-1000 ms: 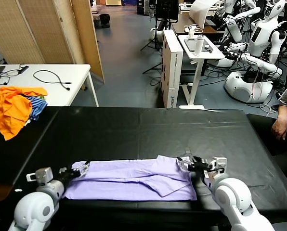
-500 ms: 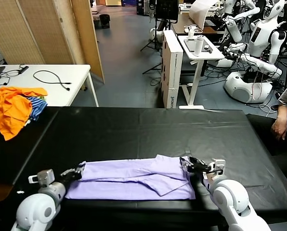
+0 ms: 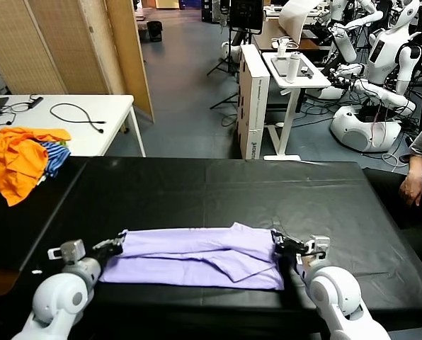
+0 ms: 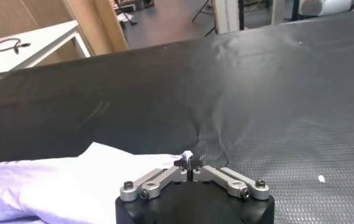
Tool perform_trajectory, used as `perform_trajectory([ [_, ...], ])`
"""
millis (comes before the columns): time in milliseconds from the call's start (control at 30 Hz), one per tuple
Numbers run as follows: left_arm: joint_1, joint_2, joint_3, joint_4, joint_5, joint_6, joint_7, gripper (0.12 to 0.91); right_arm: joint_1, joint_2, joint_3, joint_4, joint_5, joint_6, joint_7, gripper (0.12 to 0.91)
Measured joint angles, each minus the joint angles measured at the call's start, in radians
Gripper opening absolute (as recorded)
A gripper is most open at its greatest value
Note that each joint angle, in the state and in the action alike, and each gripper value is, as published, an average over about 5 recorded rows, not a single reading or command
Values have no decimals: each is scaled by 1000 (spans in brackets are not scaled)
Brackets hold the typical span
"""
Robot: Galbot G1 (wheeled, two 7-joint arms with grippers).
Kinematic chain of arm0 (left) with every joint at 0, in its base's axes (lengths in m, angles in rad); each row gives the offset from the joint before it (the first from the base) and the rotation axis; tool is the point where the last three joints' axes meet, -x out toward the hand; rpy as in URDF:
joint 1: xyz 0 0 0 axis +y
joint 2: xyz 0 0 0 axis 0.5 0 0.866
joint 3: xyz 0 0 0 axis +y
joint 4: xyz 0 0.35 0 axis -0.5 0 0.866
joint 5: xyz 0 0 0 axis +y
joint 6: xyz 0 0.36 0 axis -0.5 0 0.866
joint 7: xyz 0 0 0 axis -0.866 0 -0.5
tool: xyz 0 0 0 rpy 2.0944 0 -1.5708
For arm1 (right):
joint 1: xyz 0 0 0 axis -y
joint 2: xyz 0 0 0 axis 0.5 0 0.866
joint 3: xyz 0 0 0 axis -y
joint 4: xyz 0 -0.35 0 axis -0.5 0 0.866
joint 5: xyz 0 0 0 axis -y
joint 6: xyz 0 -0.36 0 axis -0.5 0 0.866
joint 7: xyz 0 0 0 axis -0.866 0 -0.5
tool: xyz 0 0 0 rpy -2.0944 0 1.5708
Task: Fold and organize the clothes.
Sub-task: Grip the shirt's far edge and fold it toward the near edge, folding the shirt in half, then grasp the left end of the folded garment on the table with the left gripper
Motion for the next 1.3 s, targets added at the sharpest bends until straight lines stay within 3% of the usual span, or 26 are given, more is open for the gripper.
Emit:
perform_trajectory([
  [67, -6, -1, -2, 1, 8, -7, 0, 181, 6, -10, 0, -3, 2, 9, -17, 204],
  [133, -6, -1, -7, -1, 17, -14, 0, 243, 12, -19, 2, -2, 7, 16, -31, 315],
  [367, 14, 12, -29, -39, 43, -28, 3, 663, 4, -47, 18, 39, 31, 17, -42, 748],
  [467, 25, 25, -38, -51, 26, -27, 5, 811, -10, -58, 29, 63, 50, 14, -41, 872],
  [567, 39, 49, -56, -54, -34, -21, 11, 892, -30, -75, 47, 93, 87, 14, -39, 902],
  [833, 86, 128, -130, -24, -214, 35, 80, 907, -125, -122, 133, 191, 195, 15, -49, 907],
  [967, 106, 143, -163, -11, -230, 48, 99, 907, -195, -126, 180, 248, 206, 17, -59, 907],
  [1300, 146, 131, -200, 4, -237, 47, 99, 907, -308, -122, 237, 335, 222, 18, -60, 907],
])
